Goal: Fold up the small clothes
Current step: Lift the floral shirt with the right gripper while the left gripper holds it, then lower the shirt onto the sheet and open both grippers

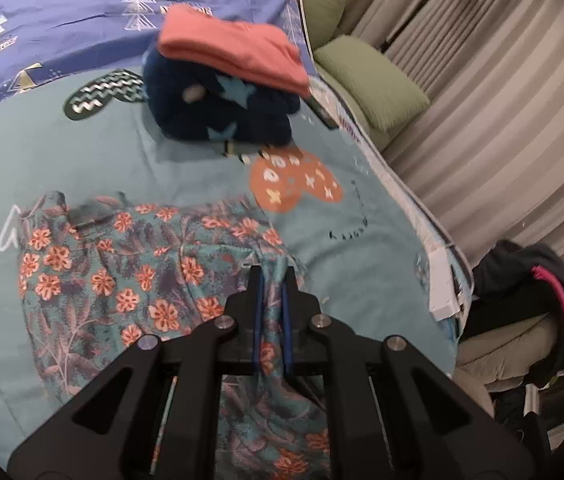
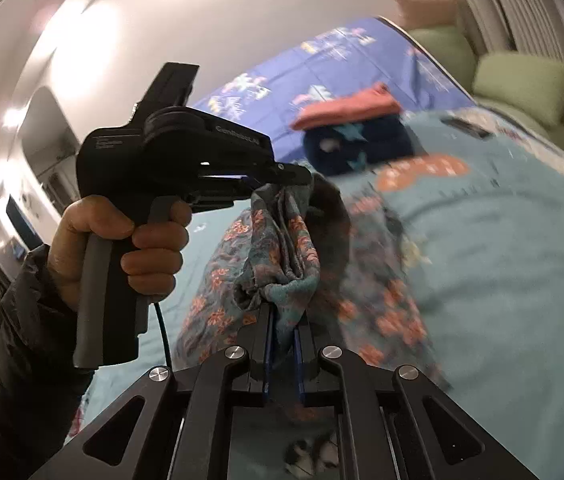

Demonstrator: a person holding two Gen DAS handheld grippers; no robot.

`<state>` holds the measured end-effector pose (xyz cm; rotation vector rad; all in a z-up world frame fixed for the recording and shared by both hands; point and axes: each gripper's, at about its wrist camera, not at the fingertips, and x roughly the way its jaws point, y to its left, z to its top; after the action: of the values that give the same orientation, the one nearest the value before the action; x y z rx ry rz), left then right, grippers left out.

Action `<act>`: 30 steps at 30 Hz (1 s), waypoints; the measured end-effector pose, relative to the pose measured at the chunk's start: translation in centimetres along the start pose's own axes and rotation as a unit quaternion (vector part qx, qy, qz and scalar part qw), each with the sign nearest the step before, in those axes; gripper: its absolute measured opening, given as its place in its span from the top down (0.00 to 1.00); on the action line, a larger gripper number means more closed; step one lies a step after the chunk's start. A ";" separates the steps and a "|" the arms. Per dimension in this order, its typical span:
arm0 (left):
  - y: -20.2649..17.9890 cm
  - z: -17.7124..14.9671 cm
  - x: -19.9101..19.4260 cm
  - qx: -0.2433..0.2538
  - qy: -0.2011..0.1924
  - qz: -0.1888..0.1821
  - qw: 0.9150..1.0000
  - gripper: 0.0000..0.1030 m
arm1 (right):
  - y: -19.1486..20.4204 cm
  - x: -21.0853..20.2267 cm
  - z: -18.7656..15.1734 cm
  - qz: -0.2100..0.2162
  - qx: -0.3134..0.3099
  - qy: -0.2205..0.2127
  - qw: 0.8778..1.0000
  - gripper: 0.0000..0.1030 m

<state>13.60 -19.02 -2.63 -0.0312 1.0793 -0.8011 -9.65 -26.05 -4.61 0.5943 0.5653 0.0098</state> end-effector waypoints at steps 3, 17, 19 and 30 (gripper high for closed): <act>-1.2 -0.1 1.0 0.005 0.007 0.005 1.000 0.91 | -1.5 -0.4 -0.3 0.001 0.020 0.003 1.000 0.93; -4.5 -2.2 4.7 0.048 0.039 0.017 0.998 0.91 | -3.6 -1.9 -2.1 0.006 0.063 0.016 0.998 0.93; -4.9 -2.6 5.1 0.055 0.041 0.016 0.998 0.90 | -4.4 -1.5 -2.7 0.000 0.076 0.030 0.997 0.93; -2.1 -5.6 -2.7 0.083 -0.032 0.021 0.996 0.74 | -7.3 -2.7 -2.1 0.024 0.082 0.091 0.992 0.79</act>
<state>7.38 -17.02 -2.55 0.1051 0.9474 -0.8442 -14.12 -31.51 -8.57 0.7728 0.7339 0.0633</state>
